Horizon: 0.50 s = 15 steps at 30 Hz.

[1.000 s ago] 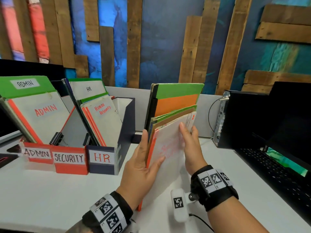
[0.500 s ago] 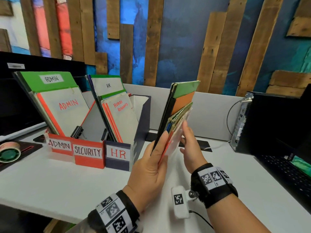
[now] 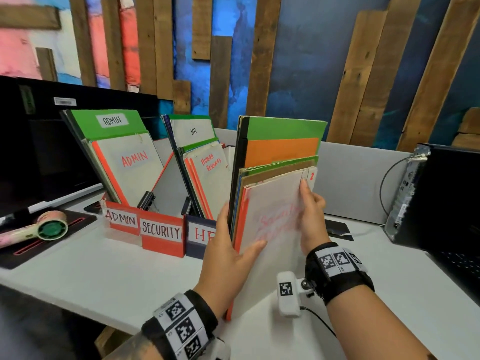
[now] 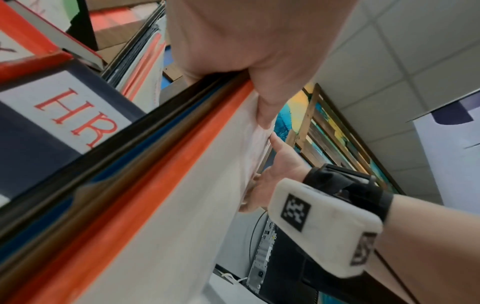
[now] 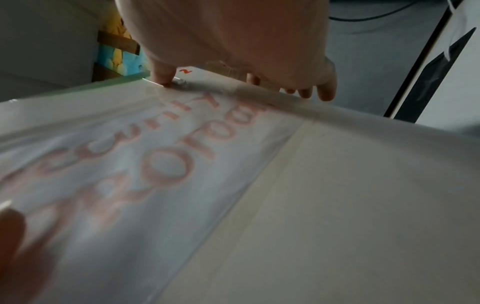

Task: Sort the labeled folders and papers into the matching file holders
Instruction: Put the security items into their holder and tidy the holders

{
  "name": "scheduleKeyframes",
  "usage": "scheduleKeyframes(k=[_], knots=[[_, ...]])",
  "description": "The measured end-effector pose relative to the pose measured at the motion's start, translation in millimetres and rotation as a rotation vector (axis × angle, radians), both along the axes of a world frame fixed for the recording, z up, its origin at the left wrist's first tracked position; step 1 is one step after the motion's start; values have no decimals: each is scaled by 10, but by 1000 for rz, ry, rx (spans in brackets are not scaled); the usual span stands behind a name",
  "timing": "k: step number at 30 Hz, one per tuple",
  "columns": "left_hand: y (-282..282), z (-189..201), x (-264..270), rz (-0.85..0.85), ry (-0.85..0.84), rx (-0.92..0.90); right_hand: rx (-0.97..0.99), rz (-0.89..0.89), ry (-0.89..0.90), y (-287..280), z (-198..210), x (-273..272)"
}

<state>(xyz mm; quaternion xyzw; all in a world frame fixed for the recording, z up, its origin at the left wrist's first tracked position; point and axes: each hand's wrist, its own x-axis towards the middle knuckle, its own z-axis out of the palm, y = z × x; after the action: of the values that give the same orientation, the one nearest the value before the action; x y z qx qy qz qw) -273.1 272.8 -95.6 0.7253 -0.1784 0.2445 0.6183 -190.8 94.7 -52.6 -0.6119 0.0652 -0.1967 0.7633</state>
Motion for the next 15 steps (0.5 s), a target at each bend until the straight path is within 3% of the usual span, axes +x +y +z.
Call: scheduleKeyframes(k=[7, 12, 15], knots=[[110, -121, 64, -85, 228, -342, -30, 39, -55, 138, 60, 4], [287, 72, 127, -58, 103, -468, -248, 90, -276, 362, 245, 10], [472, 340, 194, -7, 14, -530, -532, 56, -367, 554, 364, 74]])
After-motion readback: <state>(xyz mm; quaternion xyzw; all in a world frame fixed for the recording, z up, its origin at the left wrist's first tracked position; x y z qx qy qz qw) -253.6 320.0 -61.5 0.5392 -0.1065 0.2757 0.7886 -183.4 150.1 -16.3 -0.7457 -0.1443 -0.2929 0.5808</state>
